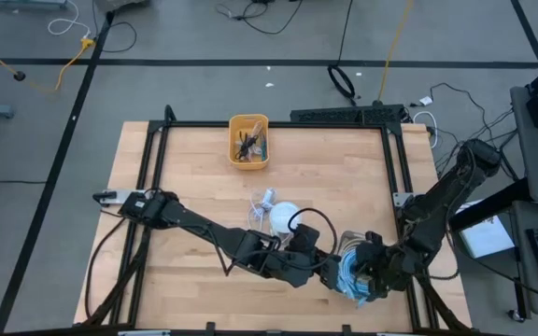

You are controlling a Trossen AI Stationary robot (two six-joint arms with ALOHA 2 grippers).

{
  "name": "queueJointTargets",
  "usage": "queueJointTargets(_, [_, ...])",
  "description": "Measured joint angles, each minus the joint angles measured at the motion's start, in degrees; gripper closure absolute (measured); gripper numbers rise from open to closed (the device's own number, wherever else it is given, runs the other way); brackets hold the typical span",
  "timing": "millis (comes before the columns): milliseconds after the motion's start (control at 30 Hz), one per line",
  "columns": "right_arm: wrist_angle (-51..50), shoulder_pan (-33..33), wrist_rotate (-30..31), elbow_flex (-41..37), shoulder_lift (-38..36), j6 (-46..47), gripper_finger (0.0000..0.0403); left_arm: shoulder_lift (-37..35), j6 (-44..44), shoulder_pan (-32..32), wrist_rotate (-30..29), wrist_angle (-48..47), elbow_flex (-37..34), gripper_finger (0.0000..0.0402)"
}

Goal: Pick & Place USB Port
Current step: Adjust the gray bin

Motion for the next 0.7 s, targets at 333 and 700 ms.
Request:
queueJointTargets(333, [-0.5,0.2,6.4,0.1,-9.0,-0.1,0.0403,0.0,-2.7,0.2,0.5,-5.0,0.0,0.0401])
queueJointTargets(700, [-24.7,-6.4,23.8,2.6,-11.2,4.4,0.0403,0.1,-4.7,0.0,1.0,-8.5,-0.1,0.0401])
